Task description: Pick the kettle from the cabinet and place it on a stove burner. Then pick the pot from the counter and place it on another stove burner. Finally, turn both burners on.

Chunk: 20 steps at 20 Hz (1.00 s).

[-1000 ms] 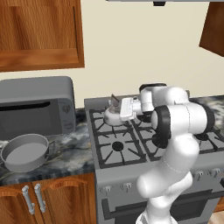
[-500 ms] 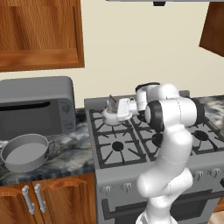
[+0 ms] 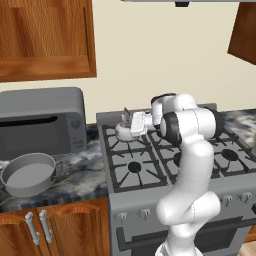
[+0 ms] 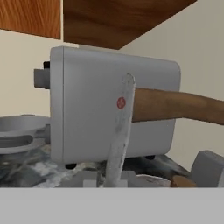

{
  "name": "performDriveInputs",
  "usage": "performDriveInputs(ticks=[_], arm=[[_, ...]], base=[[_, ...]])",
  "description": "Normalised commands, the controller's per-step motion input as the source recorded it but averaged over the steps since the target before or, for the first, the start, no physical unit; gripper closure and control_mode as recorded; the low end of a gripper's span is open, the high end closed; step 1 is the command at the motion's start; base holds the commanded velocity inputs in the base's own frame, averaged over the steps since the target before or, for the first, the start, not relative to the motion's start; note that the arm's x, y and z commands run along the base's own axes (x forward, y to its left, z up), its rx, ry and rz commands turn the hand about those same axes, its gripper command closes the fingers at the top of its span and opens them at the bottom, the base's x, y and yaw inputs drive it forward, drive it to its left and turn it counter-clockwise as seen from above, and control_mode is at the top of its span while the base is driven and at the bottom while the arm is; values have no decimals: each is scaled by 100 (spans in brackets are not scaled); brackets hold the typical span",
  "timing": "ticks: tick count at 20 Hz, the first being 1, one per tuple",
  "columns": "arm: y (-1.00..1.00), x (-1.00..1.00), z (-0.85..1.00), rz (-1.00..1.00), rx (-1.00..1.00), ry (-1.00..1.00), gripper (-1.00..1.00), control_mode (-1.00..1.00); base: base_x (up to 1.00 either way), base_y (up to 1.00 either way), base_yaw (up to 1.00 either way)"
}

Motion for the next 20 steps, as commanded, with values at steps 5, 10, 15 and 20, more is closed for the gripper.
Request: performDriveInputs(ticks=[5,10,15,20], arm=[[5,34,-18,0,0,0,100,-100],[8,4,-13,0,0,-2,100,-100],[8,0,-16,0,0,-4,-100,-100],[1,-6,-18,0,0,-4,-100,-100]], base=[[0,0,0],[0,0,0],[0,0,0],[0,0,0]])
